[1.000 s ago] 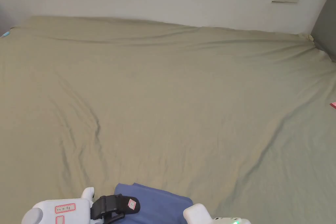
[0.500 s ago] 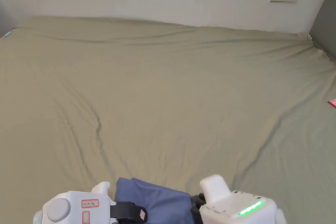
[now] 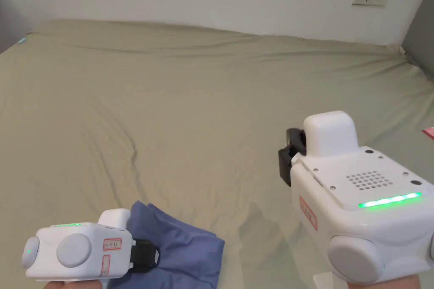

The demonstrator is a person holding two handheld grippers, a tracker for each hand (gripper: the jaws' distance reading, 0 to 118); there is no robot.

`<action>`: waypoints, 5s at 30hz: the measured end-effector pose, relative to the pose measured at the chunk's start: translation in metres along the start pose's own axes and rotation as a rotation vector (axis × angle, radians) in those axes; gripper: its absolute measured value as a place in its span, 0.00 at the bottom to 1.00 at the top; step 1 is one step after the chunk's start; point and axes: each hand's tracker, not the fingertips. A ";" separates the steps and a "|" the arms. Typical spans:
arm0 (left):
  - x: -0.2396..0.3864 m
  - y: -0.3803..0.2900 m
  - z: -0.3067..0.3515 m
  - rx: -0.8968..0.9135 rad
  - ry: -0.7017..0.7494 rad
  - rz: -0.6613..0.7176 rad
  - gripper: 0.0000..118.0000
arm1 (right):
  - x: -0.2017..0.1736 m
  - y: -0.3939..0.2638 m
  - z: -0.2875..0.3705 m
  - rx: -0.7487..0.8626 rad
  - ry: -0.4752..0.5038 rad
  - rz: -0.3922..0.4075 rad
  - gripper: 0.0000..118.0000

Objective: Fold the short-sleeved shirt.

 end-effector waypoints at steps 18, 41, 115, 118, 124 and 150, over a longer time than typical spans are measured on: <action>-0.179 0.008 0.067 0.038 0.419 -0.024 0.27 | -0.076 -0.002 -0.032 -0.037 0.042 0.097 0.02; -0.377 0.078 0.129 0.006 0.972 -0.123 0.97 | -0.115 -0.021 -0.084 -0.168 0.099 0.134 0.02; 0.204 -0.024 0.173 1.133 0.395 -0.412 0.00 | 0.015 -0.005 0.076 0.205 -0.170 0.004 0.02; 0.202 -0.021 0.172 1.126 0.377 -0.398 0.00 | 0.016 -0.004 0.075 0.205 -0.169 0.009 0.02; 0.200 -0.016 0.169 1.102 0.377 -0.422 0.36 | 0.022 -0.002 0.071 0.199 -0.173 0.026 0.83; 0.199 -0.017 0.187 1.118 0.382 -0.410 1.00 | 0.027 0.036 0.089 0.011 -0.224 -0.167 1.00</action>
